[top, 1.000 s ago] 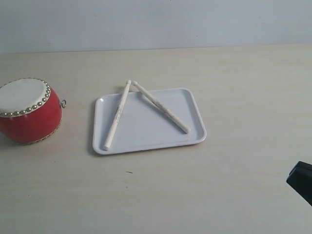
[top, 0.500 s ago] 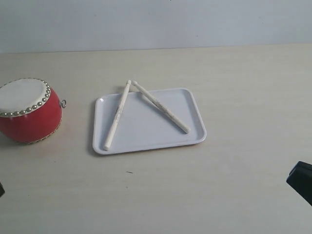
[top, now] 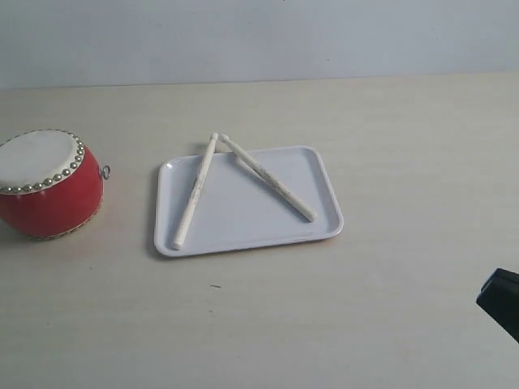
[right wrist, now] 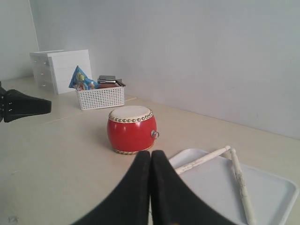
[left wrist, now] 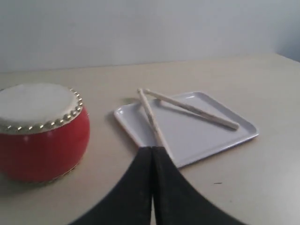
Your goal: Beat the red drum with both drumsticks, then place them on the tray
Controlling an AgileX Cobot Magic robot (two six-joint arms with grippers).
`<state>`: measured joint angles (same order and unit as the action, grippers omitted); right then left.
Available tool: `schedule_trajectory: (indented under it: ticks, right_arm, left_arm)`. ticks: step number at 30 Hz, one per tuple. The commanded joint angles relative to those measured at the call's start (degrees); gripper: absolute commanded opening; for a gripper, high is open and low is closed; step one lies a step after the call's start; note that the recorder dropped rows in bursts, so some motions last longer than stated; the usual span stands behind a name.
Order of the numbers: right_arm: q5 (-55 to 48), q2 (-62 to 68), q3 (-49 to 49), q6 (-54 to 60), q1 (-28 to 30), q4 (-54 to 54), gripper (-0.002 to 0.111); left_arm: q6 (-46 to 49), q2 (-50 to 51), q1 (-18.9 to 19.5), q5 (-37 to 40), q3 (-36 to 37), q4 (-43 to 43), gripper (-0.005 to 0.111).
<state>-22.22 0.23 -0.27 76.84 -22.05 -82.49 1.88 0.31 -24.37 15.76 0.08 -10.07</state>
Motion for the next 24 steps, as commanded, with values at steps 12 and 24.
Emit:
schedule_trajectory:
  ticks: [12, 24]
  right_arm:
    - [-0.3, -0.2, 0.3, -0.2, 0.1, 43.7, 0.0]
    - [6.2, -0.2, 0.3, -44.9, 0.6, 81.8, 0.0]
  left_arm:
    - [-0.3, -0.3, 9.7, 4.8, -0.1, 3.4, 0.0]
    - [0.5, -0.3, 24.9, 5.2, -0.1, 1.5, 0.0]
